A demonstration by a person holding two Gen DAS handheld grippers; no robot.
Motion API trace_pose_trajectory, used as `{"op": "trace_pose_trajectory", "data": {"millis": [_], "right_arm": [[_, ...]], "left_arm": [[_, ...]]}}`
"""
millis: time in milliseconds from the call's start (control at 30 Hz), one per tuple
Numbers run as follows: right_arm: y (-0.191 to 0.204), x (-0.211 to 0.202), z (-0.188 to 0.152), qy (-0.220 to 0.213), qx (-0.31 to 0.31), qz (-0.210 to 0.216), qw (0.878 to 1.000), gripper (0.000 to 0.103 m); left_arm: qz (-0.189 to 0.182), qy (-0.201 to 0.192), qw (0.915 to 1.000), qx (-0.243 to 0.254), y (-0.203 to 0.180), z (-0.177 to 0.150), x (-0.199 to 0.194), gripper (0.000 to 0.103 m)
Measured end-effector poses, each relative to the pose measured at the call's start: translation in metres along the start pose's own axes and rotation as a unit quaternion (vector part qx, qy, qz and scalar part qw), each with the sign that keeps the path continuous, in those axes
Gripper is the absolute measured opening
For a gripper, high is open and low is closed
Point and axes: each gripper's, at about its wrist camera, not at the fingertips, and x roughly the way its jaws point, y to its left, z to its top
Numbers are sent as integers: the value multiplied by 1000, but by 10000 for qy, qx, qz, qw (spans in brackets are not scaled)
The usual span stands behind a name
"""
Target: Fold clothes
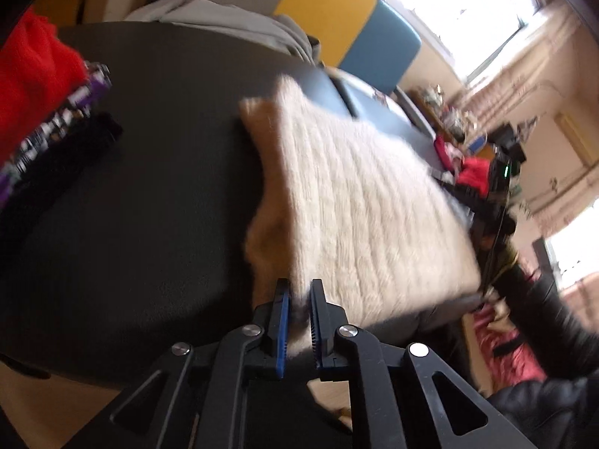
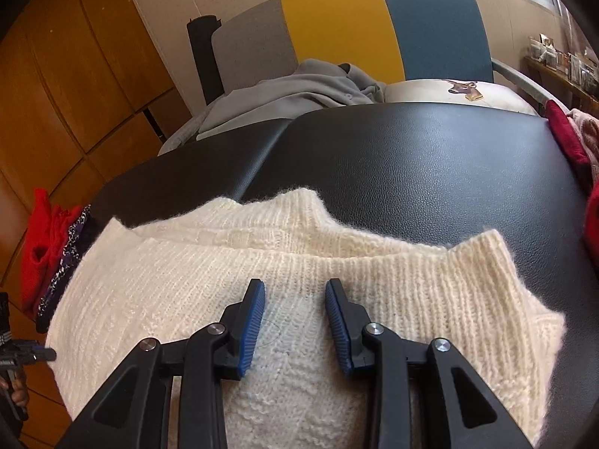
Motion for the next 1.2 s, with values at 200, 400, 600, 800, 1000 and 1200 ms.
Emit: {"op": "trace_pose_trajectory", "data": {"millis": [200, 400, 600, 800, 1000, 1200], "right_arm": [[-1, -2, 0, -30, 4, 11, 10000, 34], [-2, -2, 0, -36, 12, 38, 10000, 34], [2, 0, -1, -33, -96, -107, 9999, 34], [0, -1, -1, -59, -55, -41, 10000, 34], [-2, -1, -1, -69, -33, 1, 10000, 34], [-1, -1, -2, -73, -54, -24, 10000, 34]], "left_arm": [[376, -298, 9988, 109, -12, 49, 5, 50], [1321, -117, 9886, 716, -26, 97, 49, 50], [2187, 239, 9717, 861, -13, 98, 93, 21], [1483, -34, 9889, 50, 9, 101, 69, 26], [894, -383, 9938, -536, 43, 103, 40, 77], [582, 37, 9977, -352, 47, 112, 69, 80]]}}
